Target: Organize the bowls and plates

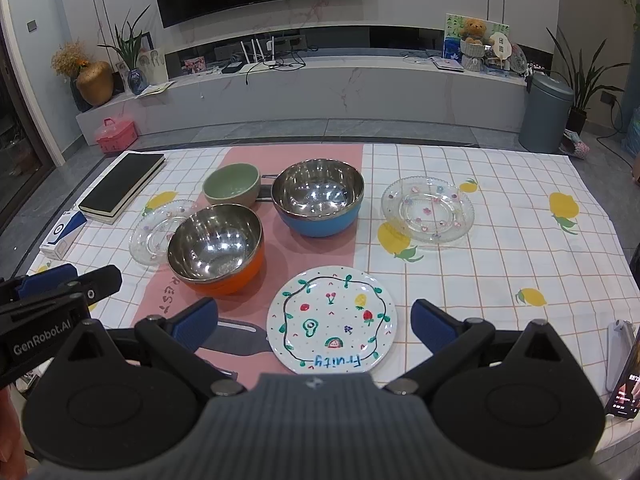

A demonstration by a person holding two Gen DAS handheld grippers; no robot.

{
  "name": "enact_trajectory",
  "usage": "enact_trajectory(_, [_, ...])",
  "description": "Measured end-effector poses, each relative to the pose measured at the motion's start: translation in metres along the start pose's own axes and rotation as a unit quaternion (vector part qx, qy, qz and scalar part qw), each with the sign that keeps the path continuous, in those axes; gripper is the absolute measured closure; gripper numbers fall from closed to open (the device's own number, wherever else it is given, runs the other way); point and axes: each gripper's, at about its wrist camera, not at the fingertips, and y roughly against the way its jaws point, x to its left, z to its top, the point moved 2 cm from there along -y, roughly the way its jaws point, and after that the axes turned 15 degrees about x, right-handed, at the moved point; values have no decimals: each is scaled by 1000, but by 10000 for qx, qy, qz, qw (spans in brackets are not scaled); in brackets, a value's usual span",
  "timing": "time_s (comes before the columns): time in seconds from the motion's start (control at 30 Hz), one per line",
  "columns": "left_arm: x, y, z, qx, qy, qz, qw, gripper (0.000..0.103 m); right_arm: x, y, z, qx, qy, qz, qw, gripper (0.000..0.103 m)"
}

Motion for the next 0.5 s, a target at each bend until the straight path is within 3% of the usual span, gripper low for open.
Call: enact_trajectory(0.5, [-1,0,0,-3,-38,6,10000,43,-1,1,1,-12,-26,-10,10000,3])
